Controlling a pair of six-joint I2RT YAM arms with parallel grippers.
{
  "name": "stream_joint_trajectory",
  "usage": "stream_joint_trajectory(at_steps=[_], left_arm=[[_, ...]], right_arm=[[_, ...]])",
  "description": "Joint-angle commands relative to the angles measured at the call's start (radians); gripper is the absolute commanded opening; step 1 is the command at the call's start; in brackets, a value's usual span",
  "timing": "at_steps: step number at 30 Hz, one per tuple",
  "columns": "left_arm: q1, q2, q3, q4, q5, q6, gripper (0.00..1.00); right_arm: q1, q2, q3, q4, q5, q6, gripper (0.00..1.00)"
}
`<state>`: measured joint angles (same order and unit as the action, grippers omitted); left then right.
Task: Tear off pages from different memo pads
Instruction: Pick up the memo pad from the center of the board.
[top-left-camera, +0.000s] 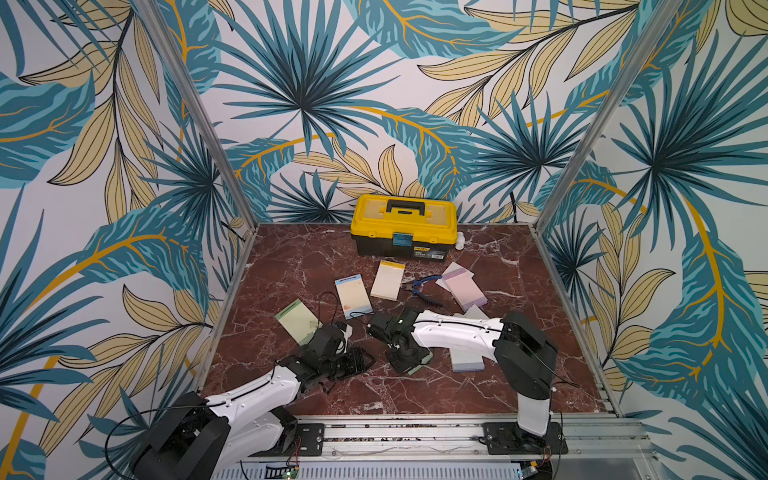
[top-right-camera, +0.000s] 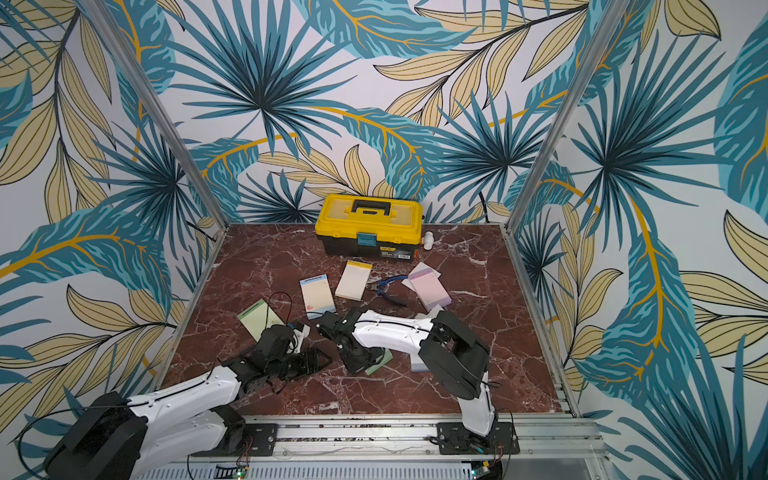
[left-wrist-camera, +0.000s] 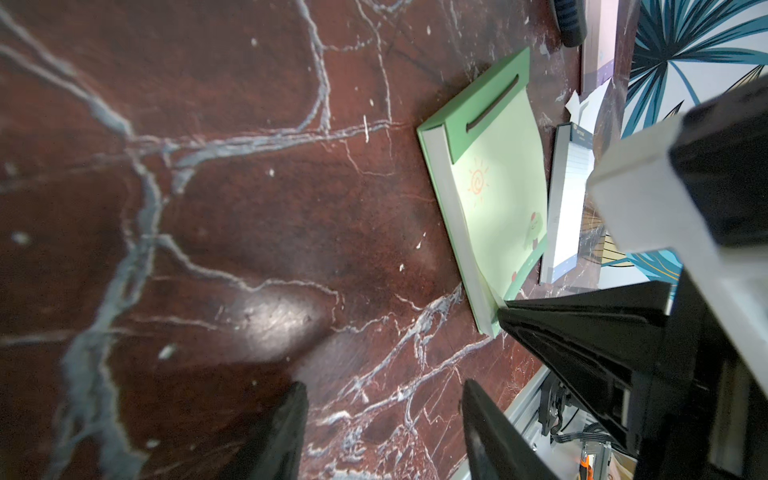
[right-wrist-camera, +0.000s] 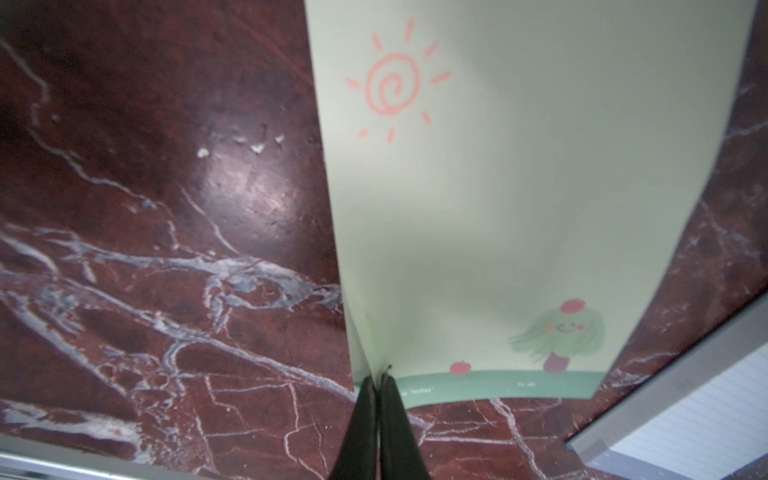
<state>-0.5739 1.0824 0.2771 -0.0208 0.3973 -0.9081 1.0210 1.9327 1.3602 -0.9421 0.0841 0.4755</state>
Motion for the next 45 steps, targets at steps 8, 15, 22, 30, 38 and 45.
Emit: stream_joint_trajectory(at_steps=[8, 15, 22, 30, 38, 45], left_arm=[[0.008, -0.015, -0.009, 0.021, 0.011, 0.014, 0.61], [0.008, 0.008, 0.003, 0.049, 0.028, 0.055, 0.63], [0.007, 0.090, 0.007, 0.138, 0.069, 0.064, 0.69], [-0.002, 0.182, 0.030, 0.229, 0.072, 0.023, 0.70], [-0.040, 0.260, 0.077, 0.226, 0.035, 0.010, 0.70], [-0.078, 0.323, 0.105, 0.275, 0.051, -0.001, 0.61]], right_arm=[[0.004, -0.041, 0.042, -0.067, 0.013, -0.029, 0.00], [-0.002, -0.067, 0.131, -0.141, 0.034, -0.088, 0.00], [-0.021, -0.077, 0.167, -0.158, 0.034, -0.102, 0.00], [-0.041, -0.087, 0.181, -0.158, 0.023, -0.107, 0.00], [-0.060, -0.095, 0.184, -0.141, -0.001, -0.105, 0.00], [-0.077, -0.092, 0.180, -0.123, -0.009, -0.103, 0.00]])
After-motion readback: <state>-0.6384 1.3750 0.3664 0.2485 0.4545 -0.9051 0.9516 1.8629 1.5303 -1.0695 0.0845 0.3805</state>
